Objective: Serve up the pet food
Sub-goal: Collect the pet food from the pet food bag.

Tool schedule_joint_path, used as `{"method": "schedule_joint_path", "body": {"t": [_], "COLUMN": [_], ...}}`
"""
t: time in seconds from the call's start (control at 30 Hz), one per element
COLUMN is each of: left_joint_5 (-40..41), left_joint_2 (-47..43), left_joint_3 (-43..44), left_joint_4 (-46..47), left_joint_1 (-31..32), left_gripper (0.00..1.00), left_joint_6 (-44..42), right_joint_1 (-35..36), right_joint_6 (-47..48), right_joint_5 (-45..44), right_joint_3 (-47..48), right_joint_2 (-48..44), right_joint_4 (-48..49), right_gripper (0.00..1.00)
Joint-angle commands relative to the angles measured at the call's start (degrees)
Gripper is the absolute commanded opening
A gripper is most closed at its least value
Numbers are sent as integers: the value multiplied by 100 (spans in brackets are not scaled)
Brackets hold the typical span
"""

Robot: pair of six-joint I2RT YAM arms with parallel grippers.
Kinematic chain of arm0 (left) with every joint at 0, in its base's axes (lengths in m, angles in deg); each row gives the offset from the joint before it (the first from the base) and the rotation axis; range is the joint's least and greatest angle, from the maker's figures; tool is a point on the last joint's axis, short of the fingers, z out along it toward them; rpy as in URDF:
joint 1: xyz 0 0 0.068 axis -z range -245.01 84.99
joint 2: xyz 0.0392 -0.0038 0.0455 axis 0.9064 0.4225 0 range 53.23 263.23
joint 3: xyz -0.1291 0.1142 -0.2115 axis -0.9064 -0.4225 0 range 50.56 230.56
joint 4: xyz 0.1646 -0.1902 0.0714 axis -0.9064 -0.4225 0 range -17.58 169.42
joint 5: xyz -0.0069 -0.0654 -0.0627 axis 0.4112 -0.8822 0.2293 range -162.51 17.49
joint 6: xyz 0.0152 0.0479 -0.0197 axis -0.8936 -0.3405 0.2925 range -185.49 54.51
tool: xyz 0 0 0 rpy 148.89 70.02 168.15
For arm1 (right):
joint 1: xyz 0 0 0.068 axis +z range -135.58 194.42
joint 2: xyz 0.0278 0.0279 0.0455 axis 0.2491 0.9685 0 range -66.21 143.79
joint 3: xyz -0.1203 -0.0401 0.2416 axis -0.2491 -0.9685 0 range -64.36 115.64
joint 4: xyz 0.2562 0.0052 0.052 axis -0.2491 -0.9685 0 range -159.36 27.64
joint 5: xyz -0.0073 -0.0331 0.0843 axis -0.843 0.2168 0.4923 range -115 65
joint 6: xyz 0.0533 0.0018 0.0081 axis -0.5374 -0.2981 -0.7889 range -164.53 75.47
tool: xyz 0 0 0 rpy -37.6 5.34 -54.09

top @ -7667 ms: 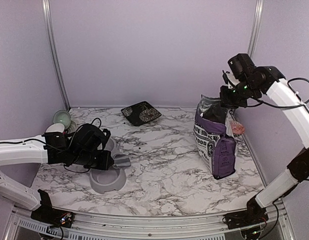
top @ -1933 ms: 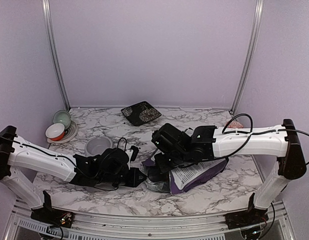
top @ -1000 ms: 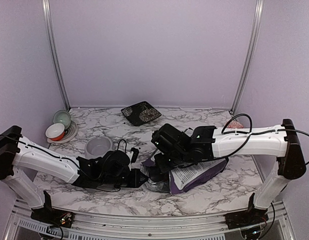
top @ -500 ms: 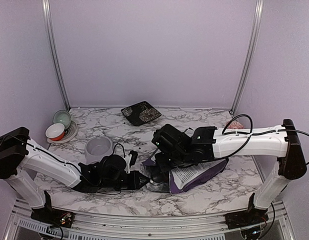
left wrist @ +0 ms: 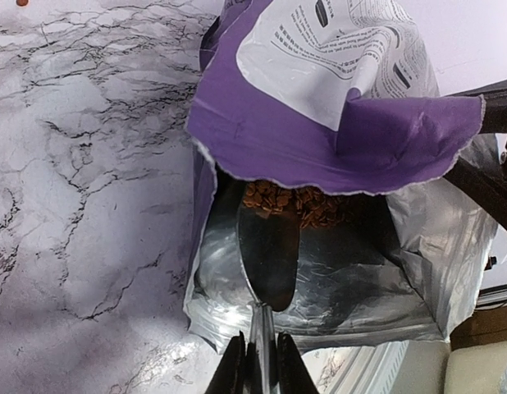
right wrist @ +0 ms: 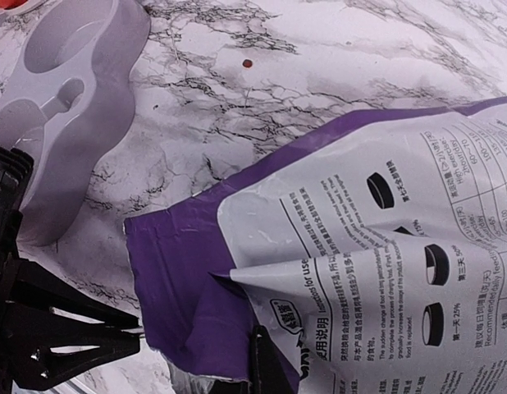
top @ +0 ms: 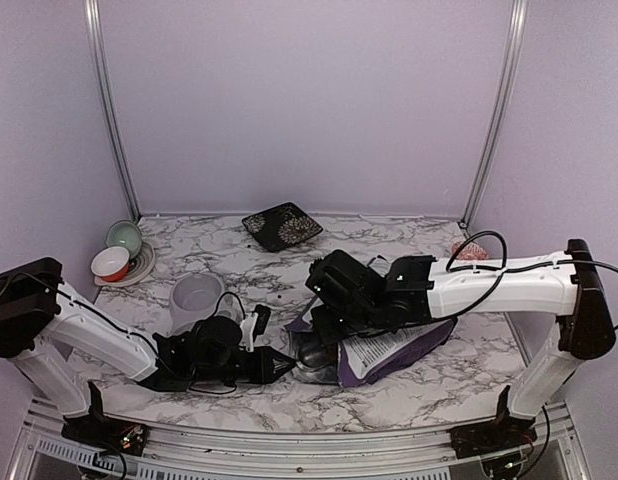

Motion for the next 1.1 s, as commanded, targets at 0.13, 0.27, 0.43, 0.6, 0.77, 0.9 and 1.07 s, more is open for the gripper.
{"method": "schedule_joint_path", "body": {"t": [0.13,0.27,0.43,0.6,0.77,0.9,1.07], "left_joint_5": [33,-38,-20,-86,-126,-100,-35], "left_joint_2": [75,267,469,803,1026,1060,916], "left_joint_3": [-587,-607,-647,-829,-981,-1023,-1124], "left_joint_4": [417,719,978,1571,2071,2167,2164], "left_joint_1": [-25,-25,-25,-25,-25,-25,-25], "left_gripper": [0,0,0,0,0,0,0], "left_joint_6": [80,123,195,373,474,494,504], "right_joint_1": [-107,-100,-53,-28,-28,-12,22], "right_joint_6": [-243,-326,-461,-506,-495,-561,-640], "right_joint_5": [-437,-222,100,233,252,352,446], "right_joint_3": [-191,-318,-382,-346,-334,-368,-400], "right_joint_2": [-254,-248,-115,38,85,152,237], "right_joint_4": [86,345,621,702,707,726,758], "right_gripper": [0,0,0,0,0,0,0]}}
